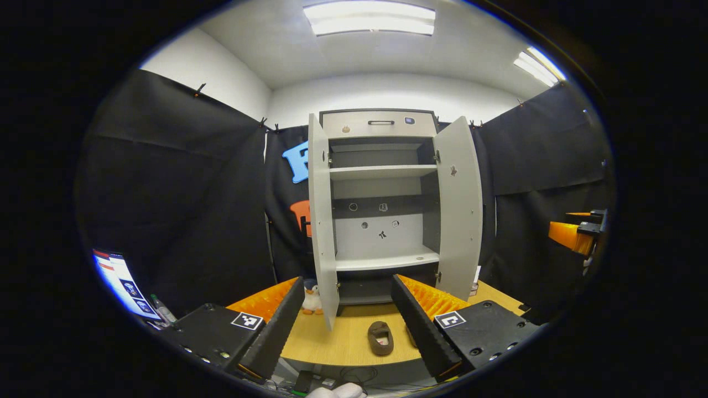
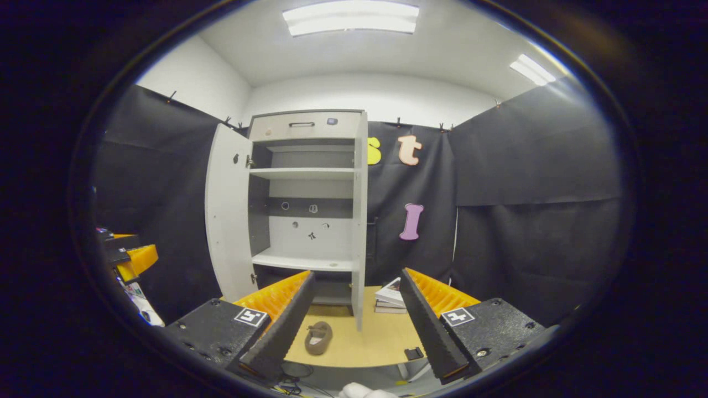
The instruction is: Grab one shoe with the right hand and put it into the shoe cabinet, grab the other shoe with the left hand and put it into the shoe cabinet; then close the right door with the right hand and the left door with the left hand.
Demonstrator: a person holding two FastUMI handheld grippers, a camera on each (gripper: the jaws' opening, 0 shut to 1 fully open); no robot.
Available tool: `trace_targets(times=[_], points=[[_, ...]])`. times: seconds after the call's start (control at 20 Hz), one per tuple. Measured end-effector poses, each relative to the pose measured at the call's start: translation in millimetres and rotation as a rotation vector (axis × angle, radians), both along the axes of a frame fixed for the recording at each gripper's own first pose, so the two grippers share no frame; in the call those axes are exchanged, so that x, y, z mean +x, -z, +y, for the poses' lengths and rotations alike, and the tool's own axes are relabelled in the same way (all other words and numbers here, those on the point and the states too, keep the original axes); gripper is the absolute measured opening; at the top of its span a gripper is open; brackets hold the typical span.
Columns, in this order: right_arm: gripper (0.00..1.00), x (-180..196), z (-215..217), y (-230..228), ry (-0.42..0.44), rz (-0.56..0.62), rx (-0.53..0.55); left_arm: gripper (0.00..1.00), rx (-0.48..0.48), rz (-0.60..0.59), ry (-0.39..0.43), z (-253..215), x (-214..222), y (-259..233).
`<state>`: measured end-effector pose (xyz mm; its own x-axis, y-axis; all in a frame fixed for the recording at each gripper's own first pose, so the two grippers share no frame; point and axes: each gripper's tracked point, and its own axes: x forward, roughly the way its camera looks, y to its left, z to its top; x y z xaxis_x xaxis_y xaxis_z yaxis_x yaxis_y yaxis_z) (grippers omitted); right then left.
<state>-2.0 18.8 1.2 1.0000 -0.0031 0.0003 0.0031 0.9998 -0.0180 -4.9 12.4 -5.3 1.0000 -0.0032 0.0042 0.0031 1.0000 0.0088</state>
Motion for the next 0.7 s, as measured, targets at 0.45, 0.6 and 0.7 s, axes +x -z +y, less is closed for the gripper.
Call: trace_targets(times=[0.45,0.6,0.7], points=[[0.99,50.7,49.2,54.9,-0.062,0.109,-0.051,0.96,-0.002,0.035,-0.023,18.8,-4.4,18.8],[1.0,90.8,78.1,115.3,-0.121,0.239,-0.052,0.96,-0.016,0.045,-0.058,29.4,-1.3,25.6],[0.99,121.1,96.7,166.9,-0.163,0.345,-0.049,0.96,-0.032,0.055,-0.083,36.2,1.5,29.9]])
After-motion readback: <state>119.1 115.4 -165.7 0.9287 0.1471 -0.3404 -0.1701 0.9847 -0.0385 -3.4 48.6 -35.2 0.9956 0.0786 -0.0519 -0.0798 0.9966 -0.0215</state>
